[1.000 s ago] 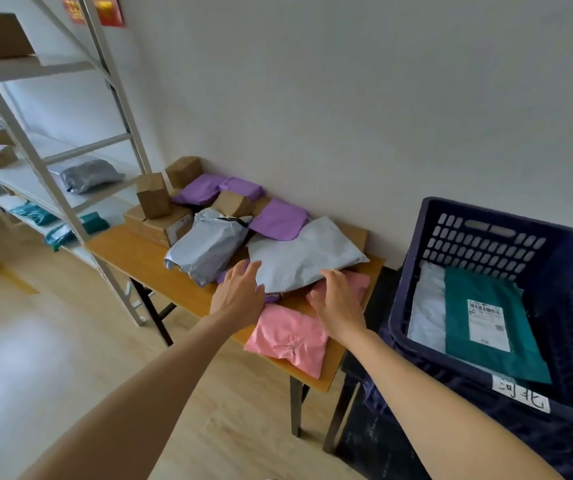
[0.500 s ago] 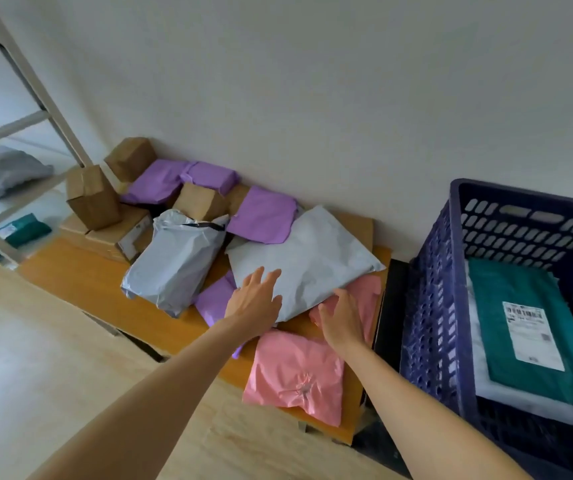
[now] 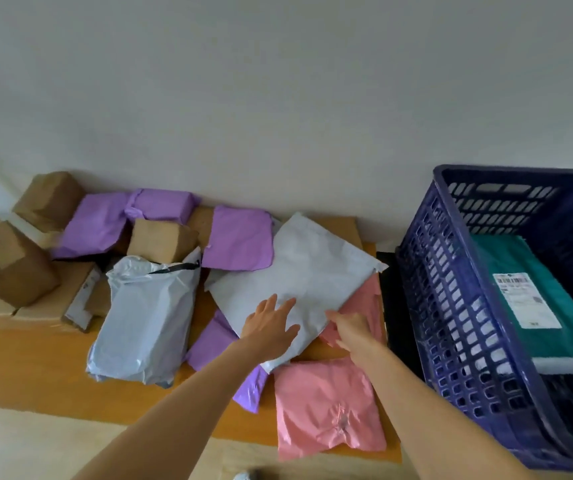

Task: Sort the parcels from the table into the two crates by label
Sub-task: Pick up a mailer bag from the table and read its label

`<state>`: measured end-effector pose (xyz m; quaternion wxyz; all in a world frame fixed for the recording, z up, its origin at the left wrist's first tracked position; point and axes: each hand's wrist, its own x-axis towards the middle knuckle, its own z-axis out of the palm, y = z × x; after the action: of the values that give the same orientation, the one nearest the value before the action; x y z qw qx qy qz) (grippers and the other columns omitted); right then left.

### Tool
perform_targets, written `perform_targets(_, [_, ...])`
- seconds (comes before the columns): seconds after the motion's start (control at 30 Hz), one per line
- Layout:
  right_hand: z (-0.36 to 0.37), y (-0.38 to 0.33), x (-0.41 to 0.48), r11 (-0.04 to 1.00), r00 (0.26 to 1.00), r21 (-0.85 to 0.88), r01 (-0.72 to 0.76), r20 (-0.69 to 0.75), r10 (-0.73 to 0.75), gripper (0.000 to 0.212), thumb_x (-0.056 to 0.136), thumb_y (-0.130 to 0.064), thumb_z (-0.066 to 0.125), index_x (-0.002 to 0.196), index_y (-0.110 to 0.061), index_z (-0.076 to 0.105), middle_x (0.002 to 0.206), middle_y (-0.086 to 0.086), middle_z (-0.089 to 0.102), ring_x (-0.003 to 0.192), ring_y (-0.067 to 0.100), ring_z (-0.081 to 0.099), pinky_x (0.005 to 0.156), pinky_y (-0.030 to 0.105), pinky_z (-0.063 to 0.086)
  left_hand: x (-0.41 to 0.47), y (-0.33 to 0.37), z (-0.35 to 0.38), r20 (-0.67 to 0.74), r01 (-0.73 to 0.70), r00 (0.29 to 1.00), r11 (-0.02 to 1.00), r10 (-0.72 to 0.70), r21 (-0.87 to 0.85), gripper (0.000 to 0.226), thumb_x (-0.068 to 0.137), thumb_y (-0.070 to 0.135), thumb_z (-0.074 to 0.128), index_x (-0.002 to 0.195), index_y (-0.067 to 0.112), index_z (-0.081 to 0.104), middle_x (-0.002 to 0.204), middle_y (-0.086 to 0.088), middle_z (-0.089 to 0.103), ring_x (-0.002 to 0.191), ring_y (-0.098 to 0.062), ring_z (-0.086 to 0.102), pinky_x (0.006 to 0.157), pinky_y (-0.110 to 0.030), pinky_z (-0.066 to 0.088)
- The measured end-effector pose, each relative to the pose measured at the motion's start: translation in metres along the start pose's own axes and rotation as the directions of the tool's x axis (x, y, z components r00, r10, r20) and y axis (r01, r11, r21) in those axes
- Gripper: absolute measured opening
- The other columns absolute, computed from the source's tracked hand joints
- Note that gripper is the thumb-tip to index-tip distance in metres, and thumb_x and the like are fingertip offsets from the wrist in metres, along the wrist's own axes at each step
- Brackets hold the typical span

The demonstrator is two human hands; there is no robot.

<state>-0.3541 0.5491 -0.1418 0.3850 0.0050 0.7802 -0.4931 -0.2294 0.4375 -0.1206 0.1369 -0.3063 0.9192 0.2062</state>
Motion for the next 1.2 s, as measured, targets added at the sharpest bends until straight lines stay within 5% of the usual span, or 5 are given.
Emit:
perform_targets(0.07, [0.008, -0.006, -0.007, 0.998, 1.0, 0.054, -0.013, -0.006, 0.013, 0.019, 0.092, -0.018, 0.063, 0.076, -0.007, 0.058, 0.066, 0.006, 0.055, 0.058, 0.017, 0.051, 0.065, 0.035, 0.052, 0.002, -0.004, -0.005, 0.01, -0.087, 0.996, 0.996, 0.087, 0.015, 0.067, 0.095, 0.05, 0.046, 0.152, 0.031, 0.016, 0.16, -0.006, 0.011, 0.146, -0.025, 0.014, 0.114, -0.04, 0.023])
perform_targets(0.17, [0.021, -0.018, -0.019, 0.994, 0.996, 0.086, 0.068, -0.056, -0.063, 0.022, 0.092, -0.016, 0.062, 0.071, -0.008, 0.059, 0.056, 0.004, 0.05, 0.049, 0.016, 0.044, 0.038, 0.019, 0.033, 0.001, -0.005, -0.015, -0.01, -0.159, 0.987, 0.987, 0.159, 0.003, 0.078, 0.089, 0.056, 0.052, 0.152, 0.028, 0.017, 0.159, -0.004, 0.013, 0.145, -0.023, 0.017, 0.114, -0.037, 0.022])
perform_targets(0.6, [0.07, -0.088, -0.062, 0.918, 0.942, 0.211, 0.337, -0.078, -0.328, 0.007, 0.091, -0.022, 0.063, 0.089, -0.019, 0.069, 0.101, 0.002, 0.07, 0.103, 0.017, 0.063, 0.094, 0.038, 0.051, -0.001, -0.025, -0.07, -0.403, -0.145, 0.906, 0.989, 0.129, -0.008, 0.041, 0.098, 0.015, 0.039, 0.139, 0.014, 0.039, 0.138, -0.006, 0.047, 0.123, -0.029, 0.045, 0.095, -0.036, 0.039])
perform_targets(0.83, [0.075, -0.096, -0.063, 0.907, 0.942, 0.269, 0.323, -0.001, -0.335, 0.009, 0.096, -0.016, 0.056, 0.095, -0.022, 0.063, 0.097, -0.009, 0.063, 0.1, 0.012, 0.057, 0.096, 0.035, 0.047, -0.005, -0.045, -0.11, -0.502, -0.115, 0.862, 0.992, 0.07, -0.059, 0.03, 0.098, 0.016, 0.041, 0.126, 0.012, 0.052, 0.119, -0.011, 0.053, 0.11, -0.032, 0.05, 0.082, -0.042, 0.044])
perform_targets(1.2, [0.064, -0.093, -0.054, 0.924, 0.959, 0.258, 0.282, -0.043, -0.281, 0.03, 0.086, -0.003, 0.066, 0.111, -0.013, 0.052, 0.096, 0.001, 0.059, 0.1, 0.019, 0.053, 0.102, 0.042, 0.045, -0.037, -0.077, -0.196, -0.42, -0.218, 0.906, 0.791, -0.053, -0.572, 0.014, 0.093, 0.015, 0.057, 0.082, 0.009, 0.062, 0.071, 0.0, 0.058, 0.069, -0.017, 0.054, 0.065, -0.03, 0.044])
